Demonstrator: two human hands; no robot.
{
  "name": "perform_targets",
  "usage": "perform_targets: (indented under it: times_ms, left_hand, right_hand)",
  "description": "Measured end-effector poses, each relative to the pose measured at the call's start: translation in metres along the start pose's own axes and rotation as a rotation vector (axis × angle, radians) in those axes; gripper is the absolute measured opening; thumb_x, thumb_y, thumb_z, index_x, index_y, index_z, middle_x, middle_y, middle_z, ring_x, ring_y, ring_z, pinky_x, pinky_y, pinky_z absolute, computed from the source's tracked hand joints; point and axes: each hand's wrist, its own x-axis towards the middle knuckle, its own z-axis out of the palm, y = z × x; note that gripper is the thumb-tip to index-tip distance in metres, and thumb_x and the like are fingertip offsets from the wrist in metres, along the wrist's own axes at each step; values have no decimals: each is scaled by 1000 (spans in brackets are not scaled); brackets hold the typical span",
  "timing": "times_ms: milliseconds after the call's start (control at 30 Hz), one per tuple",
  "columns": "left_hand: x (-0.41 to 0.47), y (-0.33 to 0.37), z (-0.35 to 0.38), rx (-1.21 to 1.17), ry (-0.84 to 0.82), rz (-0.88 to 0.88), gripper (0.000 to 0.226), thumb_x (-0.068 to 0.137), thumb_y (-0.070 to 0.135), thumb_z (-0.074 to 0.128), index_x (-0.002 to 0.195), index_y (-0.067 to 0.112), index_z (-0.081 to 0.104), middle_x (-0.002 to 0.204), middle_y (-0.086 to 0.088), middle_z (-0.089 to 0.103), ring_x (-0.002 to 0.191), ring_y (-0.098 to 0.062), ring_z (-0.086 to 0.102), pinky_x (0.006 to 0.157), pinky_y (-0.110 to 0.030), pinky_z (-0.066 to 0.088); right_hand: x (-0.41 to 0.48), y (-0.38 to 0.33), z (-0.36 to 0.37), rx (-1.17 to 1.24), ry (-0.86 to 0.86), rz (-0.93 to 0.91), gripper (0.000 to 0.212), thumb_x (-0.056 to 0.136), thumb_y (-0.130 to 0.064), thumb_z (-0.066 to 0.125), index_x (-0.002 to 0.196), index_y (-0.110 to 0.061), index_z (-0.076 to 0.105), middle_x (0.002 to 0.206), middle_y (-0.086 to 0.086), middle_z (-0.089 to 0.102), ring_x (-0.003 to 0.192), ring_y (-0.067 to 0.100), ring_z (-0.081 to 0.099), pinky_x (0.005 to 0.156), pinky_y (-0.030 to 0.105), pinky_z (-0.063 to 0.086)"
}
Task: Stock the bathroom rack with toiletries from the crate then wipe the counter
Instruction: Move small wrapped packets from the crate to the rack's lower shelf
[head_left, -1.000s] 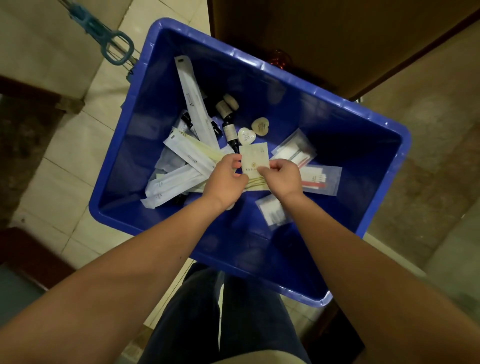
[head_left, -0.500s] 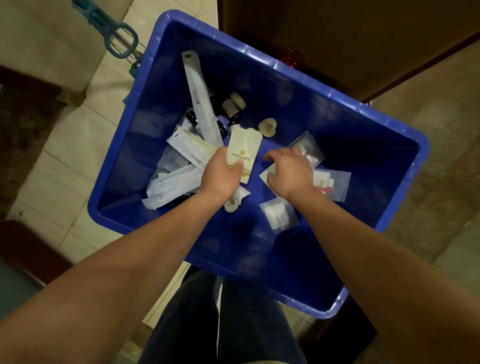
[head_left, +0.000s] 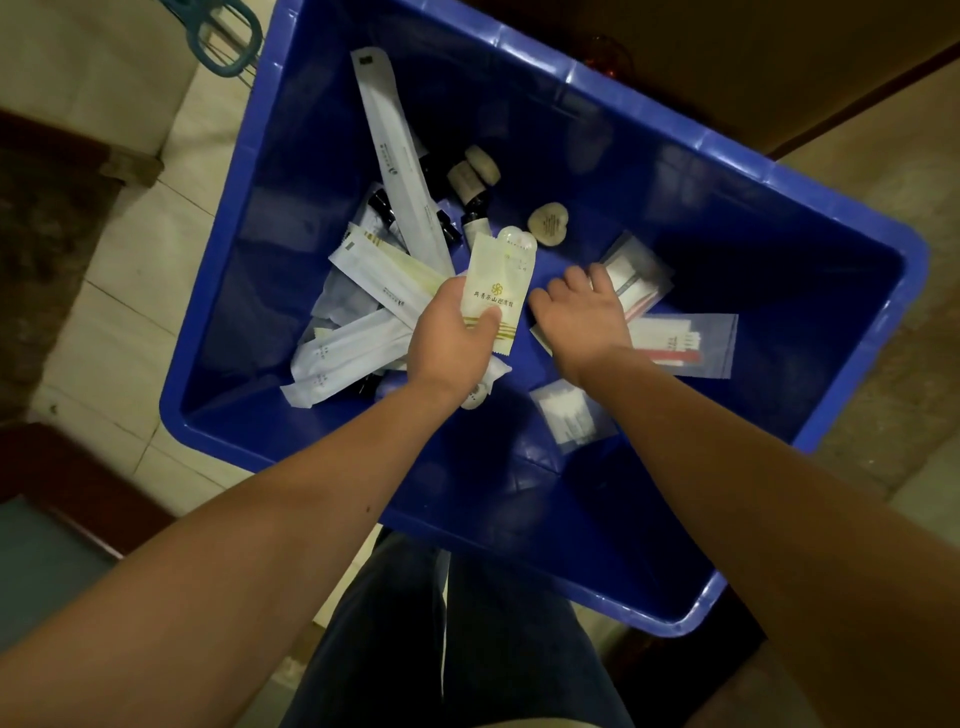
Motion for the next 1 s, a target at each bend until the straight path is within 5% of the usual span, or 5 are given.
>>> perform_targets:
  times_ms: [167,367,500,633,1000]
  left_hand:
    - [-1,-3,2,-9,5,3,28,92,23,60,119,16,57,103,5,64,95,-15,63,84,-41,55]
    - [-5,-3,0,-54,10,-4,27,92,22,60,118,19,56,100,8,65,92,-10,64,82,-36,56]
    - [-9,2,-9,-28,23,3,15,93,24,60,107,25,55,90,18,62,86,-3,62,75,-31,55]
    - [-18,15,-20,-62,47,23,17,93,22,59,110,23,55,95,13,63,94,-13,64,79,-34,55]
    - [-60,55,-57,-135,54,22,20,95,16,55,114,23,54,104,5,63,99,-21,64,85,-47,56]
  right_hand:
    - [-1,0,3,61,-18,45,57,75,-7,69,125,-11,43,119,11,51,104,29,54,104,40,29]
    - [-2,2,1,264,10,168,28,80,-1,54,103,-17,55,77,0,56,75,24,46,99,35,27]
    - [-4,3,-12,671,61,371,23,81,-6,56,90,-27,60,86,-7,63,79,18,50,89,29,26]
    - [-13,3,-34,1084,116,519,18,82,-14,63,88,-31,62,96,-10,66,87,14,61,83,29,50]
    - [-72,2,-96,1593,289,631,22,84,-1,59,83,-23,64,101,6,70,93,25,68,79,42,59]
